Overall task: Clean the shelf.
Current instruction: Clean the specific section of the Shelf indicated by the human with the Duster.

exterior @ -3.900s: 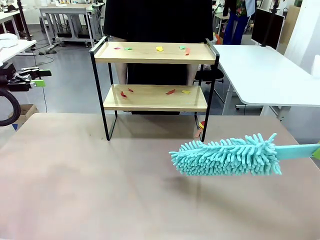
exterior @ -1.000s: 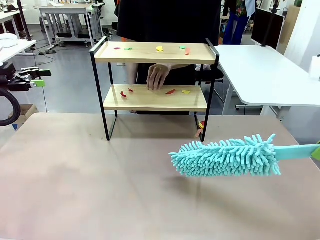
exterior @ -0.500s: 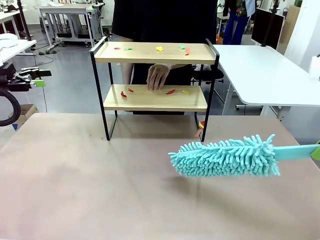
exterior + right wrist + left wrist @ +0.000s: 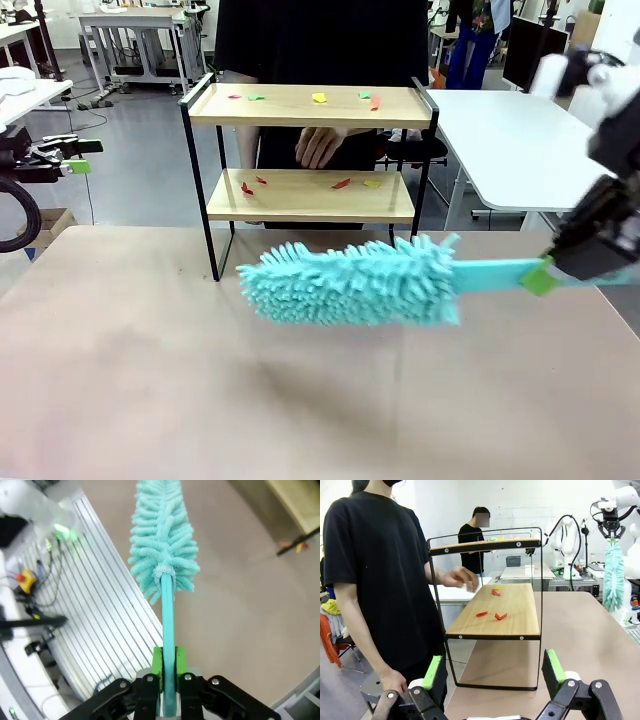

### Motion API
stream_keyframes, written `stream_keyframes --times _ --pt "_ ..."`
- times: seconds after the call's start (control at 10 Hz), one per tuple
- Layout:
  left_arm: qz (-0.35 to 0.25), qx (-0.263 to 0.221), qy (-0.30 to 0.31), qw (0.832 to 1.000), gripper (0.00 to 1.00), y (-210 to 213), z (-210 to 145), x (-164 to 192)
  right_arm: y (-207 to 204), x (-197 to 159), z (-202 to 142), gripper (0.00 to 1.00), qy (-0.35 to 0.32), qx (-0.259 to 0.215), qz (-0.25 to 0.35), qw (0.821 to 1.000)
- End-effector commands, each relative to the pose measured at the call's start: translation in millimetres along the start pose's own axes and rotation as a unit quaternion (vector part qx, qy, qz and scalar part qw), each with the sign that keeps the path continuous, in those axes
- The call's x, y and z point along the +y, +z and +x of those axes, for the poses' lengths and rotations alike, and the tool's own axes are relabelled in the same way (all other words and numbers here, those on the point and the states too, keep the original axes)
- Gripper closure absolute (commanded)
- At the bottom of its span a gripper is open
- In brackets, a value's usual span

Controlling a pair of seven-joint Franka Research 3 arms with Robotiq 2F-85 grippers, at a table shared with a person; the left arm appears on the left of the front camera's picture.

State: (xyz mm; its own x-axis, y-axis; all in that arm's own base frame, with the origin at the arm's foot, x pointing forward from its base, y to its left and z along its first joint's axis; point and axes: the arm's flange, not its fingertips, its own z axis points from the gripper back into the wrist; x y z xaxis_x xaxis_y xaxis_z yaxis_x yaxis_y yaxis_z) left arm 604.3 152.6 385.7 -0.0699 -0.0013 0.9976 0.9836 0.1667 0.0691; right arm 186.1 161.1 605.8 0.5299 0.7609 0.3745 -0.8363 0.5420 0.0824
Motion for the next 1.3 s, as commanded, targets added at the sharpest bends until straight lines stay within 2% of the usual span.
stream_keyframes --times 0.0,0.3,0.6,0.8,0.9,1.2 --pt "0.000 0.002 -0.008 1.000 0.00 0.2 1.8 -0.3 -4.0 29.9 32.2 0.87 -0.042 -0.024 -0.024 0.999" --pt "0.000 0.002 -0.008 1.000 0.00 0.2 1.8 -0.3 -29.7 67.6 90.7 0.87 -0.133 -0.055 -0.067 0.987" --pt "0.000 0.002 -0.008 1.000 0.00 0.2 1.8 -0.3 -54.4 84.0 124.3 0.87 -0.208 -0.108 -0.098 0.967" --pt "0.000 0.002 -0.008 1.000 0.00 0.2 1.8 -0.3 -67.4 80.3 136.2 0.87 -0.244 -0.117 -0.094 0.958" --pt "0.000 0.002 -0.008 1.000 0.00 0.2 1.8 -0.3 -58.3 83.4 118.9 0.87 -0.199 -0.095 -0.081 0.972" --pt "0.000 0.002 -0.008 1.000 0.00 0.2 1.8 -0.3 -58.3 83.4 118.9 0.87 -0.199 -0.095 -0.081 0.972"
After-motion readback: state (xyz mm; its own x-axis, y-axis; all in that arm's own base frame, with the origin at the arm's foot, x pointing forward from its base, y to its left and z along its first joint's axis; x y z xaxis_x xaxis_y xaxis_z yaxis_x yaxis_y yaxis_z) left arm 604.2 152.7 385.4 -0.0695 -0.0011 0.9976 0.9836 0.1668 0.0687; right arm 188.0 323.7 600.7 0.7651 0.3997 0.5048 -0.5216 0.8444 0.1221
